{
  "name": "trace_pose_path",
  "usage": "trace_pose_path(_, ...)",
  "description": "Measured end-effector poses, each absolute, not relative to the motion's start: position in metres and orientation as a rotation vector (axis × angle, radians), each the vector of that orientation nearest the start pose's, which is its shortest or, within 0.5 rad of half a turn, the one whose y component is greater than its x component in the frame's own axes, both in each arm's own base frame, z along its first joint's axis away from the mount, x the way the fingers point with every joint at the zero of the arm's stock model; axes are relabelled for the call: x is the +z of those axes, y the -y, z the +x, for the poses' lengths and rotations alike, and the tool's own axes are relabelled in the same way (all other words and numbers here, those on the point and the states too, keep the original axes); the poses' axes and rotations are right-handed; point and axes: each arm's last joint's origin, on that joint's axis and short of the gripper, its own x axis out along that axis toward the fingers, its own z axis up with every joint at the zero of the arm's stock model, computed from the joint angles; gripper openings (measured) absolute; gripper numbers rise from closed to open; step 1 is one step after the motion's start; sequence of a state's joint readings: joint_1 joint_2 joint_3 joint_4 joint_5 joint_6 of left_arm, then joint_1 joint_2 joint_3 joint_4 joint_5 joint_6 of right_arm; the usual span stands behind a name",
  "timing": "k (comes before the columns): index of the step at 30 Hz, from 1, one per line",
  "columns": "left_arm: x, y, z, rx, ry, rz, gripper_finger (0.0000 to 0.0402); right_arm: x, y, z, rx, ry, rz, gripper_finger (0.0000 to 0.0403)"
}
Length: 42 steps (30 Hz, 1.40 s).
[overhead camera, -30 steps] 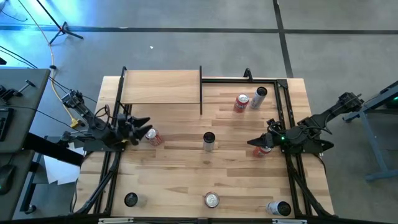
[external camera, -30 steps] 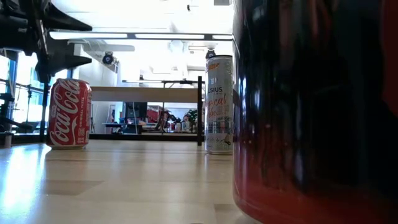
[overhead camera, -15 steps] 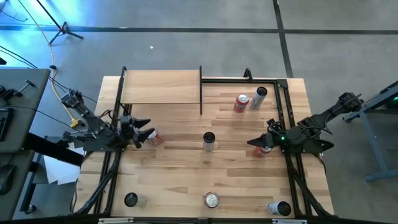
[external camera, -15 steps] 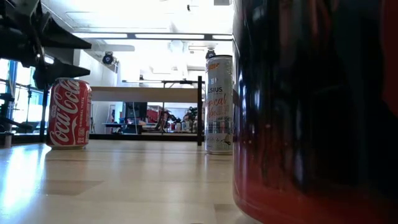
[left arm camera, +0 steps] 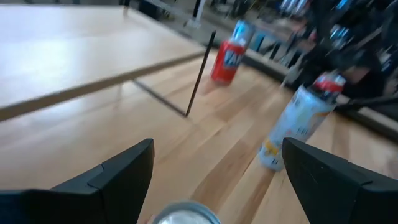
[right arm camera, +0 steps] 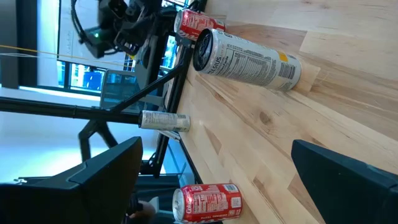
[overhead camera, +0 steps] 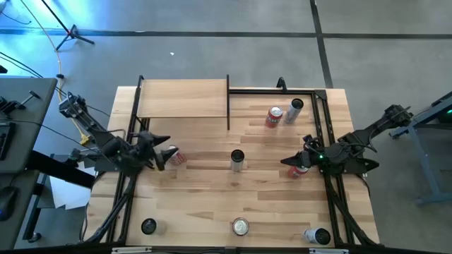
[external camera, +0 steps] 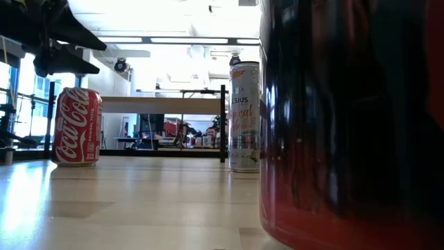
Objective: Place canned beverage on shelf
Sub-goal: Put the top red soda can on the shelf
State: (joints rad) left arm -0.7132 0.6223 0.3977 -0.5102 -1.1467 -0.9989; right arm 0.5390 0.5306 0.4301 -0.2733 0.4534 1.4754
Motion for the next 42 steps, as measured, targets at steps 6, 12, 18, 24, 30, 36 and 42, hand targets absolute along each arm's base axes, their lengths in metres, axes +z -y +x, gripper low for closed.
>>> trace_pose_path(6,0.230,0.062,0.124,0.664,-0.377,-0.401,0.0330,0.238,-0.056,0.118,-0.169,-0.322,1.283,0.0400)
trace_pose_path(12,0.254,0.063,0.141,0.800,-0.455,-0.530,0.0330,0.238,-0.056,0.118,-0.170,-0.321,1.283,0.0400)
trace_pose_path(18,0.255,0.055,0.149,0.916,-0.558,-0.798,0.0330,0.238,-0.056,0.118,-0.170,-0.322,1.283,0.0400)
trace_pose_path(24,0.248,0.045,0.144,1.053,-0.742,-1.055,0.0330,0.238,-0.056,0.118,-0.170,-0.322,1.283,0.0400)
trace_pose_path(30,0.248,0.041,0.146,1.074,-0.770,-1.165,0.0330,0.238,-0.056,0.118,-0.170,-0.322,1.282,0.0400)
trace_pose_path(36,0.252,0.043,0.153,1.013,-0.724,-1.182,0.0330,0.238,-0.056,0.118,-0.170,-0.322,1.282,0.0400)
trace_pose_path(42,0.256,0.045,0.158,0.991,-0.735,-1.183,0.0330,0.238,-0.055,0.118,-0.170,-0.322,1.283,0.0400)
